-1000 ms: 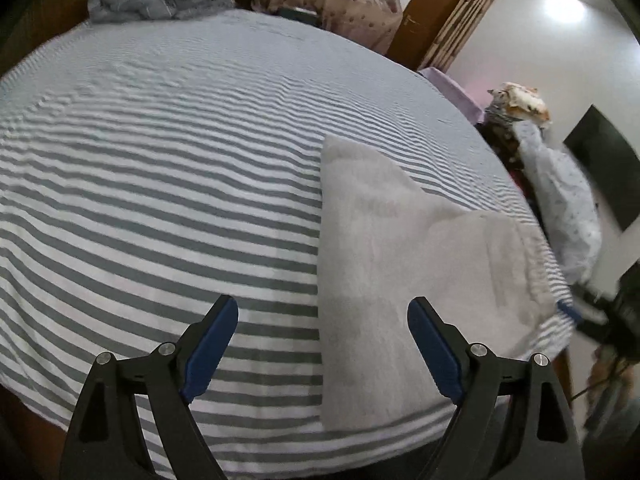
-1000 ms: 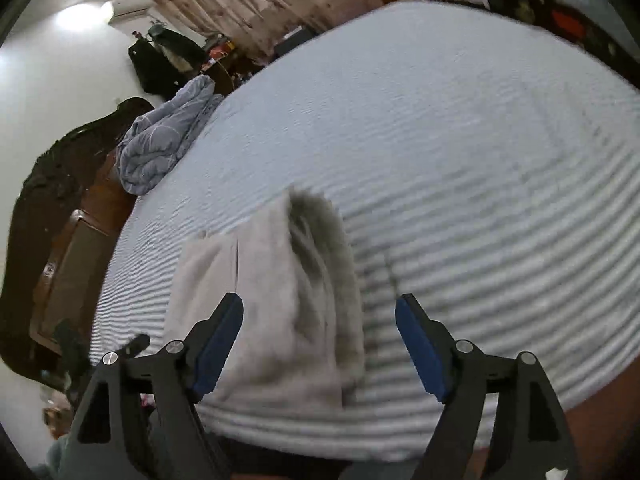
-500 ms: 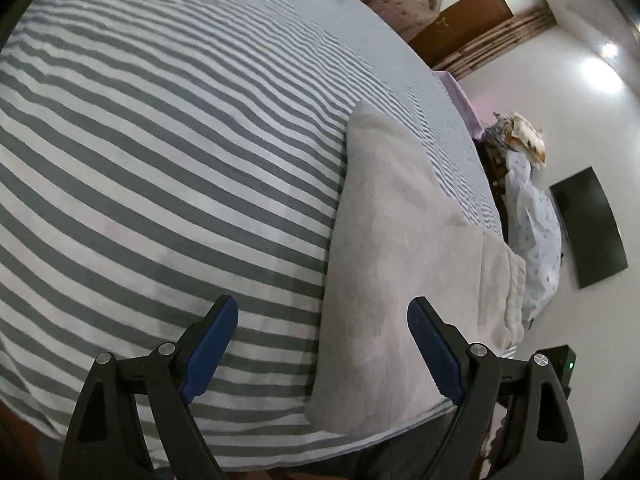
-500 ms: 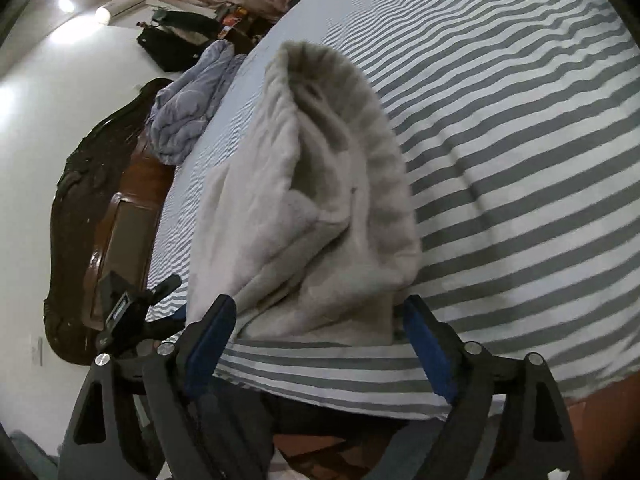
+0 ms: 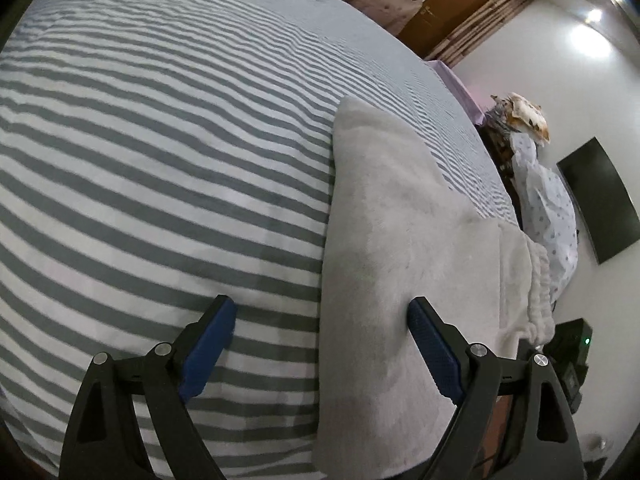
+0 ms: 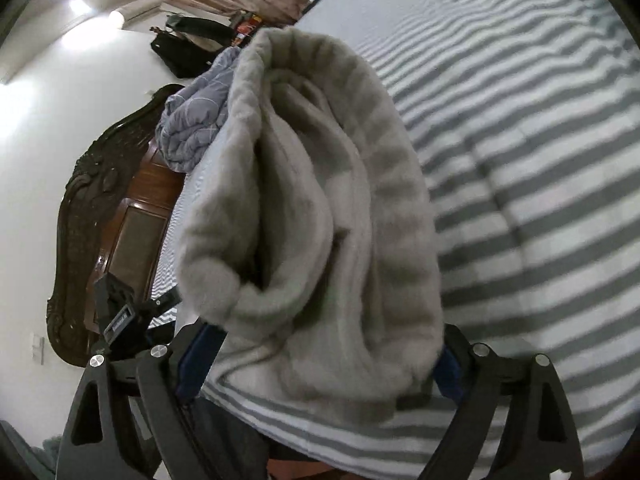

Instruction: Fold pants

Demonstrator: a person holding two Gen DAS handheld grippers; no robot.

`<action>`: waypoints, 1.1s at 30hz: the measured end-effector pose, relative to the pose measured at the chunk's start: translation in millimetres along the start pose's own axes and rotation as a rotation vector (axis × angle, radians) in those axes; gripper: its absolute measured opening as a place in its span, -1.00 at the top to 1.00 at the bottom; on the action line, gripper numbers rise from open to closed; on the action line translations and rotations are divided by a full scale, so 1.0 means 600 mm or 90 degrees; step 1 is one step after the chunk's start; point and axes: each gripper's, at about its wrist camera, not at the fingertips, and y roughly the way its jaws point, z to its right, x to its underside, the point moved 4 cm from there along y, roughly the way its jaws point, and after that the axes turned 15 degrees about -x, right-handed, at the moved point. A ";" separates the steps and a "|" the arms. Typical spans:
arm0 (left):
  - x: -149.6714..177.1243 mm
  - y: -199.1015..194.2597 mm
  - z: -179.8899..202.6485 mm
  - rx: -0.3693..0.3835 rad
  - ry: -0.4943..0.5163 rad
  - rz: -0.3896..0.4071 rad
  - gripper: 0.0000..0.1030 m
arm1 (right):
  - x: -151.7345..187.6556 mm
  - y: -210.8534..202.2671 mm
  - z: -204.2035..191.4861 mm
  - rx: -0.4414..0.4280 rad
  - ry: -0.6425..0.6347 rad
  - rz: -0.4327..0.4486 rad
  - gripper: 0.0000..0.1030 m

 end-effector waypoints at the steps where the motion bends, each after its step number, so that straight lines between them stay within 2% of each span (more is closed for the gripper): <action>1: -0.001 0.002 0.003 0.001 0.005 0.000 -0.69 | -0.002 -0.001 -0.004 0.000 -0.003 -0.001 -0.72; 7: -0.008 0.019 0.023 0.010 0.035 0.002 -0.69 | -0.011 -0.001 -0.003 -0.022 -0.010 -0.011 -0.72; 10: -0.014 0.027 0.041 0.030 0.038 -0.005 -0.65 | -0.023 0.005 -0.005 -0.034 -0.012 -0.008 -0.68; 12: -0.018 0.032 0.050 0.041 0.040 -0.017 -0.28 | -0.032 0.009 -0.012 -0.043 -0.015 -0.005 -0.63; 13: -0.019 0.037 0.056 0.043 0.041 -0.022 -0.21 | -0.036 0.011 -0.015 -0.042 -0.019 -0.003 -0.61; 15: -0.025 0.043 0.063 0.030 0.045 -0.022 -0.21 | -0.042 0.015 -0.014 -0.047 -0.012 -0.003 -0.61; 19: -0.027 0.043 0.059 0.052 0.022 -0.032 -0.18 | -0.042 0.007 -0.012 -0.060 0.009 0.001 -0.65; 23: -0.028 0.043 0.054 0.065 0.013 -0.038 -0.17 | -0.030 -0.004 -0.026 -0.057 -0.013 -0.004 -0.85; 26: -0.030 0.043 0.055 0.064 0.015 -0.036 -0.17 | -0.027 -0.014 -0.026 -0.079 0.001 0.007 -0.98; 28: -0.031 0.043 0.052 0.067 0.014 -0.036 -0.17 | -0.025 -0.020 -0.023 -0.092 0.013 0.010 -1.00; 33: -0.029 0.039 0.049 0.048 0.035 -0.025 -0.17 | -0.030 -0.007 -0.015 -0.058 0.003 -0.002 -1.00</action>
